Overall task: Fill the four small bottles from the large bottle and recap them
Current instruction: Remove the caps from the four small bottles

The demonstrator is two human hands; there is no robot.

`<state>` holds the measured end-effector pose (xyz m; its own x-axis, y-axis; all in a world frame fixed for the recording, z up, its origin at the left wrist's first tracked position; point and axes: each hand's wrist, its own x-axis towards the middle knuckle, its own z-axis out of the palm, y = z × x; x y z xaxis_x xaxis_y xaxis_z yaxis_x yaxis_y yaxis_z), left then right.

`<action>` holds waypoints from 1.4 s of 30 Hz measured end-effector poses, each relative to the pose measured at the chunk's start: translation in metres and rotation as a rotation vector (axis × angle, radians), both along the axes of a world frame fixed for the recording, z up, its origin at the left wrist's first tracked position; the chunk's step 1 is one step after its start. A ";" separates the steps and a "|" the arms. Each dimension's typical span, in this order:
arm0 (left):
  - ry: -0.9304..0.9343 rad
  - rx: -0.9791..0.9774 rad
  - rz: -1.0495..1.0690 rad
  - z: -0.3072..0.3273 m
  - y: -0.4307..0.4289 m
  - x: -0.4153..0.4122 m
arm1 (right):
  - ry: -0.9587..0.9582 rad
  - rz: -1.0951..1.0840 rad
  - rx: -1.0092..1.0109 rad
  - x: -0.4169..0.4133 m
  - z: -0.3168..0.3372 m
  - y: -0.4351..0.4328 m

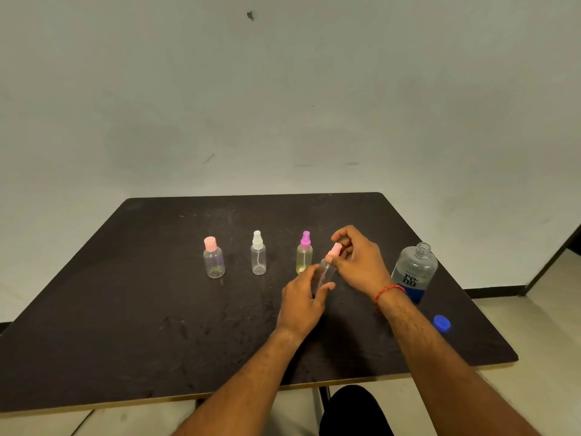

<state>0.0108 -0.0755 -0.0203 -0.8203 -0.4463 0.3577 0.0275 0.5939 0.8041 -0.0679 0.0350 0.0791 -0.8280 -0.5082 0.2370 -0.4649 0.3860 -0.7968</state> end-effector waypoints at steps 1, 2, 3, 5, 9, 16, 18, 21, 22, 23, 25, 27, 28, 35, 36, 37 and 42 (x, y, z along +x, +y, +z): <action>-0.003 0.001 0.001 0.000 0.000 0.000 | -0.003 0.027 -0.008 0.000 0.000 0.000; -0.005 0.004 0.002 -0.001 -0.001 -0.001 | -0.006 0.057 -0.016 0.000 0.000 0.001; -0.005 0.007 0.003 -0.001 -0.001 -0.001 | -0.013 0.084 -0.028 -0.001 0.001 0.001; -0.003 0.013 0.005 -0.001 -0.001 0.000 | -0.021 0.112 -0.052 -0.001 0.001 0.002; 0.006 0.022 0.012 0.000 -0.001 0.001 | -0.012 0.031 -0.052 0.000 -0.001 -0.001; 0.013 0.004 0.001 -0.002 -0.001 -0.001 | -0.023 -0.017 -0.022 -0.001 -0.001 -0.001; 0.015 0.017 0.002 -0.003 -0.001 -0.001 | -0.016 0.037 -0.026 -0.001 -0.001 0.000; 0.020 0.026 0.001 -0.002 0.000 0.000 | -0.034 0.074 -0.058 -0.001 0.000 0.000; 0.023 0.026 0.001 -0.001 0.000 -0.001 | -0.048 0.066 -0.069 -0.001 0.000 -0.001; 0.027 0.027 0.001 -0.001 0.000 -0.001 | -0.057 0.047 -0.066 0.000 0.000 -0.001; 0.026 0.028 0.001 -0.001 0.000 0.000 | -0.051 -0.018 -0.011 0.002 0.001 -0.002; 0.026 0.025 -0.005 -0.001 0.000 0.000 | -0.024 -0.062 0.039 0.002 0.000 -0.002; 0.026 0.020 -0.009 -0.002 0.000 -0.001 | -0.006 -0.065 0.045 0.001 -0.001 -0.003; 0.020 0.031 -0.016 -0.001 0.000 0.000 | -0.020 0.137 0.013 -0.003 0.000 0.001; 0.020 0.035 -0.018 -0.001 0.000 0.000 | -0.028 0.145 0.014 -0.002 0.000 0.001; 0.023 0.042 -0.019 -0.001 0.000 0.001 | -0.043 0.140 0.017 -0.002 0.001 0.000; 0.015 0.026 -0.013 -0.001 0.000 0.001 | 0.017 -0.045 0.111 0.001 0.001 0.001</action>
<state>0.0114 -0.0760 -0.0210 -0.8207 -0.4449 0.3584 0.0473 0.5722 0.8187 -0.0673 0.0361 0.0801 -0.8467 -0.4947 0.1957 -0.4585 0.4919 -0.7402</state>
